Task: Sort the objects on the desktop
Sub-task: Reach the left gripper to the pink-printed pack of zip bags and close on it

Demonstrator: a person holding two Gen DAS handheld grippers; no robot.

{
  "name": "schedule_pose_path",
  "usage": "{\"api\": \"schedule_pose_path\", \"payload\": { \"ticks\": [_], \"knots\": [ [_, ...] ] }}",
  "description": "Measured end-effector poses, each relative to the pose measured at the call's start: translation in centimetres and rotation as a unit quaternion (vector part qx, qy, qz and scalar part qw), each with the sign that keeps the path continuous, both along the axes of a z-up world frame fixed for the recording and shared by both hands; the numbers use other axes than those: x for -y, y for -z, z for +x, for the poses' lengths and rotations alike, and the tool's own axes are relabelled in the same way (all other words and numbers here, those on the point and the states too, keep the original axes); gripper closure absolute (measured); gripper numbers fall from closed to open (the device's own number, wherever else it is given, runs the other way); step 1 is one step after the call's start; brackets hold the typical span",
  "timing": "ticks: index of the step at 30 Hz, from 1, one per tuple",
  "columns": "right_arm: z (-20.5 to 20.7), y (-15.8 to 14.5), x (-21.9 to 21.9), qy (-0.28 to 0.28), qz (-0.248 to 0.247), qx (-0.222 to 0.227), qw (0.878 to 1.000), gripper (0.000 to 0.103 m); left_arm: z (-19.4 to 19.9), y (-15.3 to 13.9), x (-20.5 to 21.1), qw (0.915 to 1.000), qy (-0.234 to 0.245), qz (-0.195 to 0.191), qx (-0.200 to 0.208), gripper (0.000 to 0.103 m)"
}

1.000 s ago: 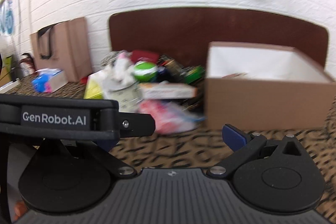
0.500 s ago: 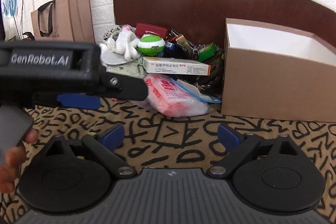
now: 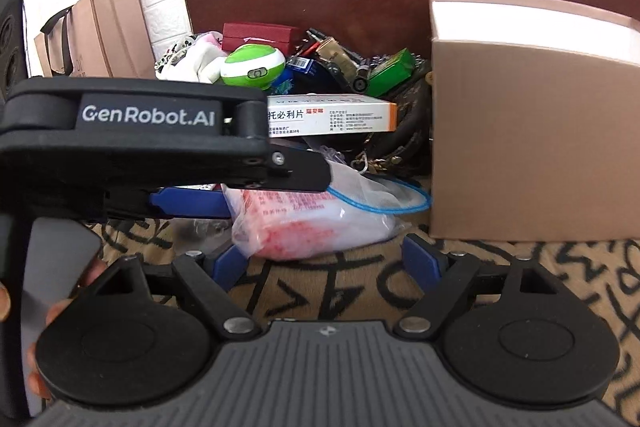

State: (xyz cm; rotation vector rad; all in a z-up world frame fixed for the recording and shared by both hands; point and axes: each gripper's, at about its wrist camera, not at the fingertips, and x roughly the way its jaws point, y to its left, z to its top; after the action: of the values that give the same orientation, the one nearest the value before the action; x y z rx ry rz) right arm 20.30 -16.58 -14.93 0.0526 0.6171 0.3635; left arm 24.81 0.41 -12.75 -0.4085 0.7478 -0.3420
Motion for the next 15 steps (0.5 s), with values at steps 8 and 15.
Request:
{"api": "schedule_pose_path", "payload": {
  "ticks": [8, 15],
  "knots": [
    [2.0, 0.3, 0.1, -0.012, 0.021, -0.017, 1.000, 0.028, 1.0, 0.8, -0.1, 0.9999, 0.006, -0.002, -0.014, 0.040],
    [-0.3, -0.6, -0.1, -0.067, 0.026, -0.018, 0.997, 0.056, -2.1, -0.2, -0.8, 0.9998, 0.013, -0.014, -0.008, 0.060]
  ]
}}
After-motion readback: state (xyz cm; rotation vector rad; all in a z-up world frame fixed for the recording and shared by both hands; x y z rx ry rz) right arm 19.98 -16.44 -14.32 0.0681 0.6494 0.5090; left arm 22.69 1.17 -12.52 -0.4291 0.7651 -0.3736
